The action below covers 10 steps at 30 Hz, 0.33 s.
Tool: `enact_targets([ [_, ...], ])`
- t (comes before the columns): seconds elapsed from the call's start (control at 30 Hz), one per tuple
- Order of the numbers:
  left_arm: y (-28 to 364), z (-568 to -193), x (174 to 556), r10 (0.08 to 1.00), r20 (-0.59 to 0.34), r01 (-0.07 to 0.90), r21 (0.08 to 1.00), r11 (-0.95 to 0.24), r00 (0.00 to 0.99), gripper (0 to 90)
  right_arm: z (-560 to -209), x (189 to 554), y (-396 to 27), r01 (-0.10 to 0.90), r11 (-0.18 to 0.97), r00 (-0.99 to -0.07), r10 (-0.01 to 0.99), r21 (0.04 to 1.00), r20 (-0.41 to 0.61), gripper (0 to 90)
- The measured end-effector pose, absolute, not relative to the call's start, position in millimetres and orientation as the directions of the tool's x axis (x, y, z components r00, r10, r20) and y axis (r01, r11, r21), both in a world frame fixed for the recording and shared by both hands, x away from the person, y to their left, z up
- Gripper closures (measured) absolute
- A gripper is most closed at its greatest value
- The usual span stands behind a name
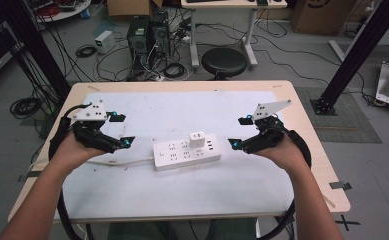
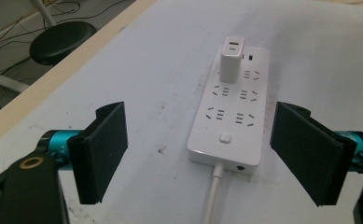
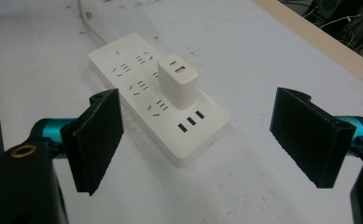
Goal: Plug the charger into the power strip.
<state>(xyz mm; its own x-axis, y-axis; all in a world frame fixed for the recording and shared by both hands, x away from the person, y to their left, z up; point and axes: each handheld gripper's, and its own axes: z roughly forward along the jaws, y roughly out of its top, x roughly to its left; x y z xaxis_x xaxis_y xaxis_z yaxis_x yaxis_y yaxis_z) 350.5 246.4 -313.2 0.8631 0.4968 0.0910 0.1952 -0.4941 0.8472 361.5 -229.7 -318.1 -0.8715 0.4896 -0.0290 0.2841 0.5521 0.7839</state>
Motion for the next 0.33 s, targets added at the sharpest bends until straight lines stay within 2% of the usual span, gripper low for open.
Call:
enact_targets([
  [0.33, 248.7, -317.4, 352.3, 0.503, 0.082, 0.211, 0.841, -0.498, 0.861, 19.1, -318.4, 363.4, -226.1, 0.287, 0.553, -0.873, 0.487, 0.782, -0.025, 17.8],
])
